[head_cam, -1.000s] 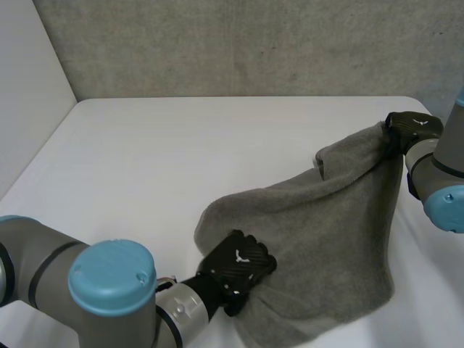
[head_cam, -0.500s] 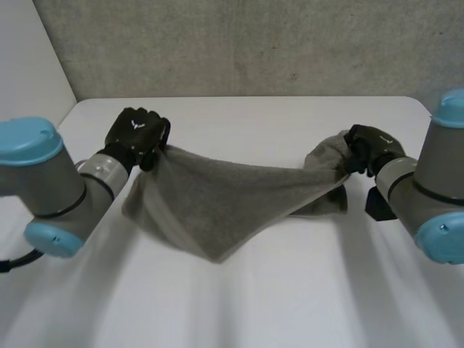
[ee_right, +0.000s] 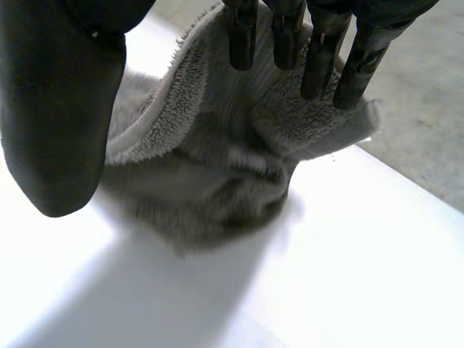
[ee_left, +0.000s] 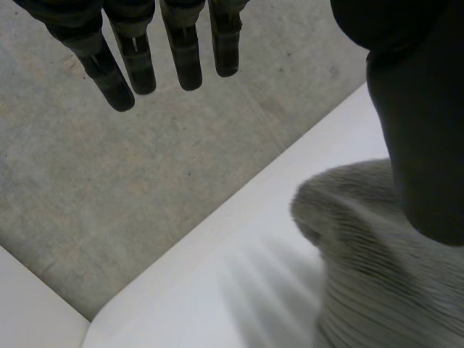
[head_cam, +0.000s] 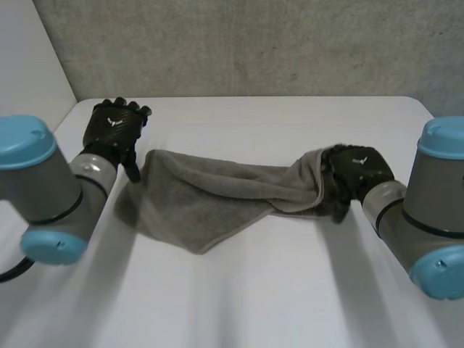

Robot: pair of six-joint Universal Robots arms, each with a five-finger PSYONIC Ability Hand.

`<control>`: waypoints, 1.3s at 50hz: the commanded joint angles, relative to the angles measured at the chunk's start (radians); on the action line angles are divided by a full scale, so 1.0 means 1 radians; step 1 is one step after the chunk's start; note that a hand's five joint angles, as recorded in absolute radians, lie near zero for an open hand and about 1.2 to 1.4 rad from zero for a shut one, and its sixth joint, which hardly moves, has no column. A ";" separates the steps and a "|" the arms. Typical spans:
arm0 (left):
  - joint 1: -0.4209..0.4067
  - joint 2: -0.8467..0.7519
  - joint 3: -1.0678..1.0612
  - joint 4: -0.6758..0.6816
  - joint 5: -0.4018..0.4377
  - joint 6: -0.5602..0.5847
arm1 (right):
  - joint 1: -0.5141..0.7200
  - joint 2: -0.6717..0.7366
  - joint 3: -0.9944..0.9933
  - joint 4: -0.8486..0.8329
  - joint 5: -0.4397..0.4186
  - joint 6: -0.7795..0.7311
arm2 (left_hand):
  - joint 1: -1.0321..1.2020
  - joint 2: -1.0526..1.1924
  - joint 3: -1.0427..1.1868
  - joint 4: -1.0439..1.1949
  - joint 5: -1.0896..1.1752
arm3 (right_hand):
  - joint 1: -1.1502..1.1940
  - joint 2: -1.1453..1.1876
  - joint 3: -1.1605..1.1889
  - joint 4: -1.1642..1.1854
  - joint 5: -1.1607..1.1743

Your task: Fold the towel.

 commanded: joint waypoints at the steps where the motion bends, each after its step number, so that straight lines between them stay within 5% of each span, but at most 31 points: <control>1: -0.034 0.177 -0.234 0.013 0.005 -0.014 | 0.015 -0.007 0.107 -0.027 -0.039 -0.366 | -0.062 -0.056 -0.052 -0.061 -0.031 | -0.056 -0.068 -0.065 -0.073 -0.058; 7: -0.145 0.226 -0.354 0.013 0.003 -0.076 | 0.013 -0.012 0.185 -0.136 -0.075 -0.534 | -0.033 -0.027 -0.023 -0.032 -0.002 | -0.056 -0.068 -0.065 -0.073 -0.058; 14: -0.219 0.189 -0.394 0.014 0.003 -0.099 | -0.002 -0.045 0.228 -0.211 -0.141 -0.563 | 0.026 0.032 0.035 0.027 0.057 | -0.056 -0.068 -0.065 -0.073 -0.058; 21: -0.222 0.091 -0.348 0.013 -0.003 -0.099 | -0.008 -0.104 0.273 -0.248 -0.205 -0.565 | 0.088 0.094 0.097 0.089 0.119 | 0.016 0.004 0.007 -0.002 0.014; 36: -0.231 -0.041 -0.213 0.005 -0.054 -0.162 | -0.128 -0.239 0.392 -0.251 -0.501 -0.686 | 0.208 0.214 0.218 0.209 0.239 | 0.107 0.095 0.098 0.089 0.105; 65: -0.278 -0.220 0.001 -0.105 -0.058 -0.268 | -0.148 -0.007 0.259 -0.328 -0.455 -0.681 | 0.275 0.281 0.285 0.276 0.306 | 0.077 0.066 0.068 0.060 0.076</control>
